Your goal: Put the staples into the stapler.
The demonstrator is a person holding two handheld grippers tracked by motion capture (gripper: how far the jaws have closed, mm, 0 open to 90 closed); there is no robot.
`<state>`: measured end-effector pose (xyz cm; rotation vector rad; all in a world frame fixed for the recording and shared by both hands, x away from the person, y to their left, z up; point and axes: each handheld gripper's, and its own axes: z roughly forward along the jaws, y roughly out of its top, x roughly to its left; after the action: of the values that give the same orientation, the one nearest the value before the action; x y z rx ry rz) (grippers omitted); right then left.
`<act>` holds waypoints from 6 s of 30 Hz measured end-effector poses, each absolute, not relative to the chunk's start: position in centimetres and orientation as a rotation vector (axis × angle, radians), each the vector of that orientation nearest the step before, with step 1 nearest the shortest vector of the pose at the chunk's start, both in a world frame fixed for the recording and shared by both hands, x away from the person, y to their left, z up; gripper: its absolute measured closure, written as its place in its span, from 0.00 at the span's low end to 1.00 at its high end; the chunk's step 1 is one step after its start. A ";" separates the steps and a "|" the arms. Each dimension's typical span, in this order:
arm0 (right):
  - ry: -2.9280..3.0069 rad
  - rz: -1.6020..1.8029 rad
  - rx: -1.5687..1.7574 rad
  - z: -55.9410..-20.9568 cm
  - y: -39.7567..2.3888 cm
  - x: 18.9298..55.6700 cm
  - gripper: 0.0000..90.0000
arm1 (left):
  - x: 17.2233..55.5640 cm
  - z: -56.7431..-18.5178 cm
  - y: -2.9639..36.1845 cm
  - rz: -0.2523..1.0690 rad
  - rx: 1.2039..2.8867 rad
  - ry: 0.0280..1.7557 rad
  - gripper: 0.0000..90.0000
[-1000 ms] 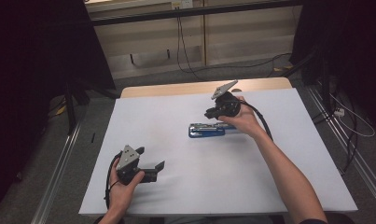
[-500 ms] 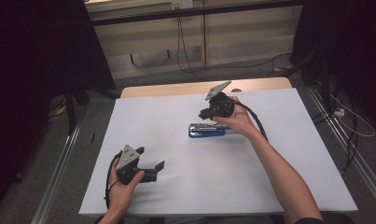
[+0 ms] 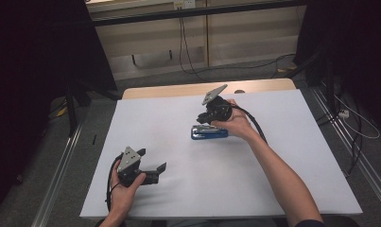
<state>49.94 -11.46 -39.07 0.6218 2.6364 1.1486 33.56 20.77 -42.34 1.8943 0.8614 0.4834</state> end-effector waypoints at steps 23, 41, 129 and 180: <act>2.734 1.132 0.454 -40.2 -10.4 51.0 0.88 | 33.6 -42.3 20.8 0.483 1.898 0.855 0.05; 2.796 1.163 0.403 -41.0 -10.8 51.7 0.88 | 33.6 -42.3 20.9 0.486 1.902 0.857 0.05; 2.839 1.107 0.353 -41.6 -10.4 52.1 0.84 | 33.6 -42.3 20.9 0.487 1.905 0.848 0.06; 2.451 1.282 0.961 -41.2 -13.7 49.3 0.07 | 33.7 -42.3 20.9 0.498 1.907 0.858 0.05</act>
<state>49.26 -13.68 -41.15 0.9614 2.4505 1.2821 33.74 20.90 -42.35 1.9067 0.8581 0.4985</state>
